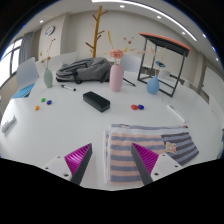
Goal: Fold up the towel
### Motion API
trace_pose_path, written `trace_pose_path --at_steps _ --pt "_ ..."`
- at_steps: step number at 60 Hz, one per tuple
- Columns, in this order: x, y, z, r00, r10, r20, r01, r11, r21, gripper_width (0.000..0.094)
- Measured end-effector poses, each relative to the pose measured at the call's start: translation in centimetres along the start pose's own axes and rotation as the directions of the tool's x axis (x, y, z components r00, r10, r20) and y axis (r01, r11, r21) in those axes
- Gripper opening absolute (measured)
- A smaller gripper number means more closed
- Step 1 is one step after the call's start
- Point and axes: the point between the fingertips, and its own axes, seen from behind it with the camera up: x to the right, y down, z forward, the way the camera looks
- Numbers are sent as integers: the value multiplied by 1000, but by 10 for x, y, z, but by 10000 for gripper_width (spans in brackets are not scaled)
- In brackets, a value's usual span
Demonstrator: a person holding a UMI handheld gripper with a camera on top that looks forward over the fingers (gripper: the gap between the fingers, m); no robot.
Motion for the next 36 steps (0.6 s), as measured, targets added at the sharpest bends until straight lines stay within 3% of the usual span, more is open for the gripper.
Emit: trace_pose_path --at_steps 6,10,12,15,18,20,26,36 --pt "-1 9 14 1000 7 18 -6 1000 -17 847" --pt "-3 6 18 1000 13 23 -13 1000 1 806" --pt "-3 6 18 1000 13 24 -13 1000 5 741" --pt "-8 6 20 999 27 41 -27 1000 -7 502" --pt "7 5 21 999 18 -32 -18 1000 -4 26" --pt "14 6 20 997 11 -81 -11 1000 -7 29" --pt "5 10 15 996 -26 -83 22 999 -45 26" --pt "-73 11 -23 986 134 101 -118 982 -147 23"
